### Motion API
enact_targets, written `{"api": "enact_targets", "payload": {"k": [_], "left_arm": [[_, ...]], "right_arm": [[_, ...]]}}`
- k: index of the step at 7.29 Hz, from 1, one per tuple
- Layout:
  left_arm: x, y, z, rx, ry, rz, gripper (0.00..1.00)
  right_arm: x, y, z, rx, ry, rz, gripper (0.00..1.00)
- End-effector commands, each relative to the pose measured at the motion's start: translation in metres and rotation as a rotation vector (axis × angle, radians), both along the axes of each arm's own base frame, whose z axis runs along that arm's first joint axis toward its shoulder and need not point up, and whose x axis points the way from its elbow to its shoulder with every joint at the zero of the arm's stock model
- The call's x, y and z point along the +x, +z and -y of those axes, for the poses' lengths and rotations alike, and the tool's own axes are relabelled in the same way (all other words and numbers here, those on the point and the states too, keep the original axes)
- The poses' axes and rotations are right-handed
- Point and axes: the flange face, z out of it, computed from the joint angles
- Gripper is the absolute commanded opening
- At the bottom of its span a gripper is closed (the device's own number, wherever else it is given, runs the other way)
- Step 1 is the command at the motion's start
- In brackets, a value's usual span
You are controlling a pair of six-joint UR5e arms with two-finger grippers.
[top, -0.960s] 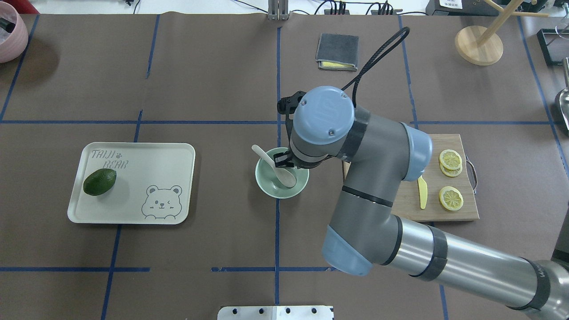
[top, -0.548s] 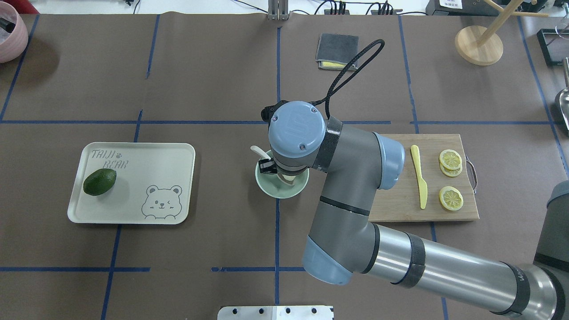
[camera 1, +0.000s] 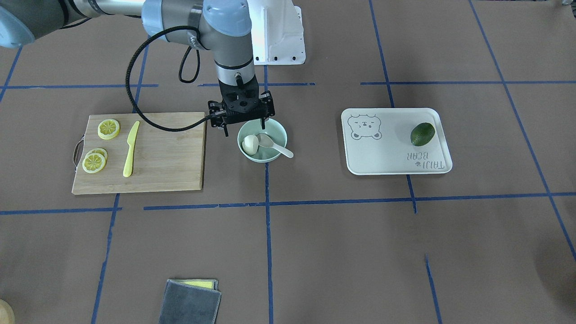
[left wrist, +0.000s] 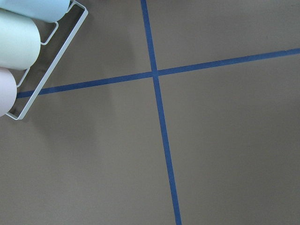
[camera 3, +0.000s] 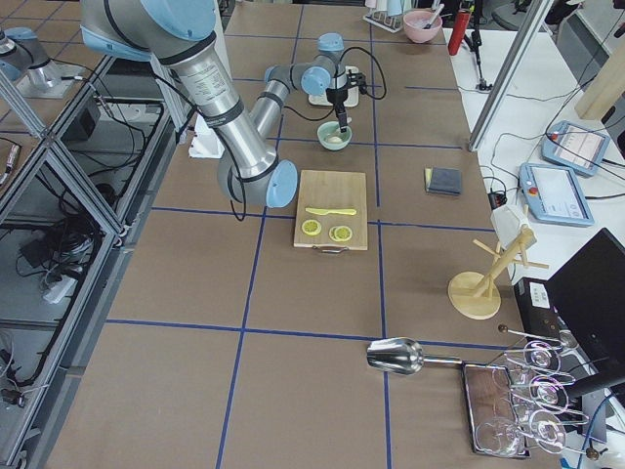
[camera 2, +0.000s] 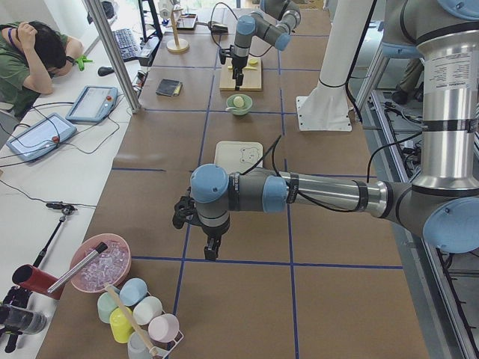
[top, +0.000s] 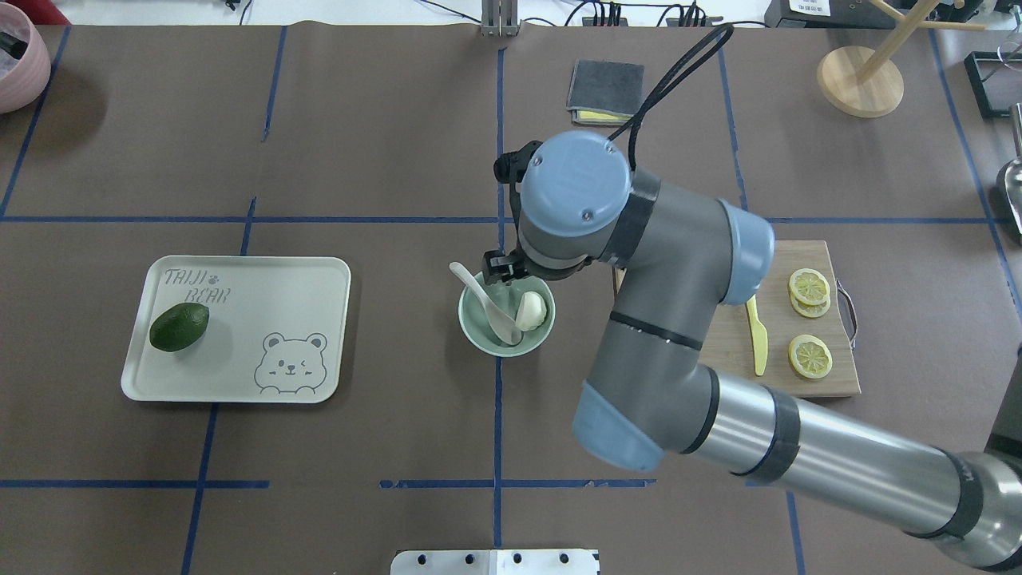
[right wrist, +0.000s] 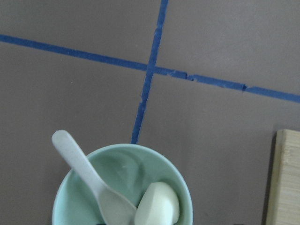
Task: Put spoon and bun in bowl
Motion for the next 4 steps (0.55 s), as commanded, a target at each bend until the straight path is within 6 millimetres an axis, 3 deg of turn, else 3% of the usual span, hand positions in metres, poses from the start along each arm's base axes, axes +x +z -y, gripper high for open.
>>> {"api": "enact_targets", "payload": {"k": [1,2,3,4], "left_arm": [[0.000,0.003,0.000,-0.005,0.002,0.006,1.00],[0.000,0.002,0.000,-0.003,0.002,0.007,1.00],[0.001,0.008,-0.004,-0.014,0.004,-0.001,1.00],[0.001,0.010,-0.005,-0.018,0.005,0.000,1.00]], "right_arm": [[0.120,0.036,0.089,0.046,-0.088,0.004,1.00],[0.188,0.064,0.123,0.102,-0.153,0.002,1.00],[0.261,0.107,0.146,0.114,-0.190,0.017,1.00],[0.322,0.158,0.155,0.151,-0.236,-0.008,1.00]]}}
